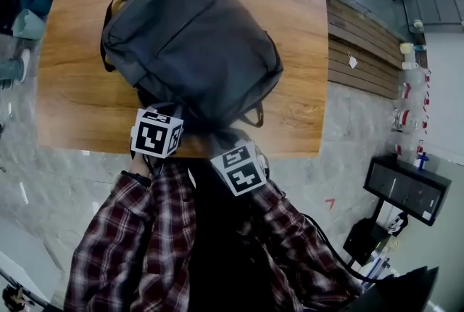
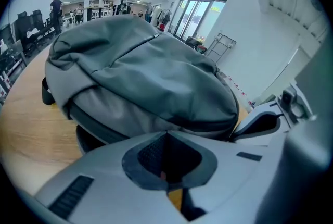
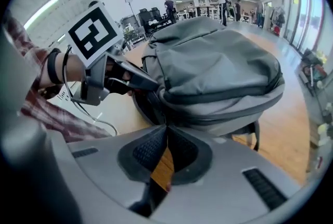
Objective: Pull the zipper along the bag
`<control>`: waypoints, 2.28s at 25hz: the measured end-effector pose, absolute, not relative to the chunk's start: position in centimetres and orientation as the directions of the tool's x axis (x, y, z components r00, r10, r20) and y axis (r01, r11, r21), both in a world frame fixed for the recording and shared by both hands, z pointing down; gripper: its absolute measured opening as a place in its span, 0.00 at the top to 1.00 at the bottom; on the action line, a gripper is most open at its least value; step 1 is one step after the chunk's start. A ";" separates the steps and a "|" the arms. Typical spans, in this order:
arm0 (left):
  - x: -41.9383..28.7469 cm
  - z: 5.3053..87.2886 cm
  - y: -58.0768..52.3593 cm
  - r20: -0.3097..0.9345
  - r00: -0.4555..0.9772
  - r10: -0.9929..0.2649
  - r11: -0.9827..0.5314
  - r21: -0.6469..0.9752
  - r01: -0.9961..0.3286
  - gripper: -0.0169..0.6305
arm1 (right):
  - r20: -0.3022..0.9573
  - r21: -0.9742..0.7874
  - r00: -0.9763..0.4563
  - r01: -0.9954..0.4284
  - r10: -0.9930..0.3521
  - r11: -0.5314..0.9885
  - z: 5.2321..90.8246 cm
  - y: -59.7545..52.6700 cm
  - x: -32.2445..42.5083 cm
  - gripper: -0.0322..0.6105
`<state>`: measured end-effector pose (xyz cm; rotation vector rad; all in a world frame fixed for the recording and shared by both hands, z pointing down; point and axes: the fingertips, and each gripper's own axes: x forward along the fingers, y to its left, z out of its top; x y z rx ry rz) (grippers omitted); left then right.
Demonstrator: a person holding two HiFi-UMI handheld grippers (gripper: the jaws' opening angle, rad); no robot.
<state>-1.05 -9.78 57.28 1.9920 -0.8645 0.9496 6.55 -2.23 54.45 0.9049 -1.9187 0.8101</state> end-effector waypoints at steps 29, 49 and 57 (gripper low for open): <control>-8.1 51.0 -17.2 0.767 0.435 -0.471 -0.252 0.356 -0.900 0.96 | 0.800 -0.337 -0.525 -0.794 -0.291 0.506 54.9 -3.3 3.0 0.93; -4.9 54.5 -12.1 0.746 0.550 -0.375 -0.449 0.373 -0.812 0.96 | 0.862 -0.078 -0.376 -0.762 -0.341 0.643 54.0 -4.8 2.1 0.92; -5.2 54.5 -12.1 0.745 0.561 -0.361 -0.481 0.367 -0.796 0.96 | 0.886 0.069 -0.207 -0.826 -0.414 0.560 54.2 -6.3 14.0 0.92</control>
